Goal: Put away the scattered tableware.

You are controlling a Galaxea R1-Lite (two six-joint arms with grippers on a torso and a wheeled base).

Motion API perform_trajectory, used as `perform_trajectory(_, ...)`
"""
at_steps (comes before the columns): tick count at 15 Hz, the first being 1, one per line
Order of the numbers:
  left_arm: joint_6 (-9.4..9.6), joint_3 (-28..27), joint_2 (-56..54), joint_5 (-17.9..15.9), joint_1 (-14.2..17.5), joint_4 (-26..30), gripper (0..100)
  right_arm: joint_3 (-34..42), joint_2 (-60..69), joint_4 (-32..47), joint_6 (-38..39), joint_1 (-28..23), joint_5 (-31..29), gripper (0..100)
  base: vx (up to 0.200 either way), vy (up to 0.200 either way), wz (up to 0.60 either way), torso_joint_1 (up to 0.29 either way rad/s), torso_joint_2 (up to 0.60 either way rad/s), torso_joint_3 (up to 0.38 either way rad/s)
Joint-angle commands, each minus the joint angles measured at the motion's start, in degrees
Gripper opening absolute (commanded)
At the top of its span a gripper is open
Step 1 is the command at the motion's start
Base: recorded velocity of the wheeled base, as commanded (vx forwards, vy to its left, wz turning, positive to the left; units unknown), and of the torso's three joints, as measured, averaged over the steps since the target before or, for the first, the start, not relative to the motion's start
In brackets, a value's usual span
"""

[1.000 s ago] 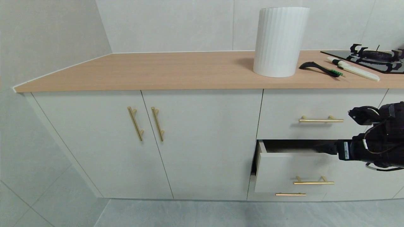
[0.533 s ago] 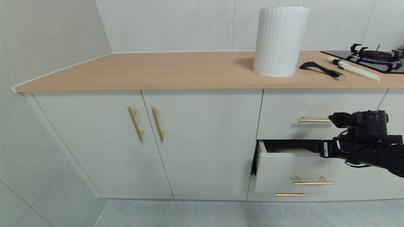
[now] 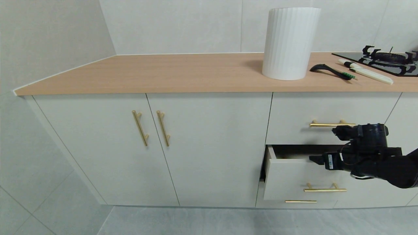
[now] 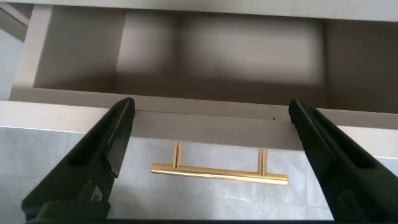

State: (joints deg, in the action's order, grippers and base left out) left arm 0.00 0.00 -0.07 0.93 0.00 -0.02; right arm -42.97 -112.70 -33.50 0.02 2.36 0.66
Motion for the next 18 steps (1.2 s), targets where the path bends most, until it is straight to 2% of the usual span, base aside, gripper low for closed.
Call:
perform_trajectory(1, 0.00, 0.00, 0.07, 0.04, 0.00, 0.02, 100, 0.43, 1.26, 1.68, -0.11, 0.01, 0.04, 100, 0.000, 0.000, 0.00, 0.000, 0.00, 0.000)
perform_trajectory(18, 0.00, 0.00, 0.07, 0.04, 0.00, -0.06, 100, 1.40, 12.68, 33.24, -1.34, 1.94, -0.57, 100, 0.000, 0.000, 0.00, 0.000, 0.00, 0.000)
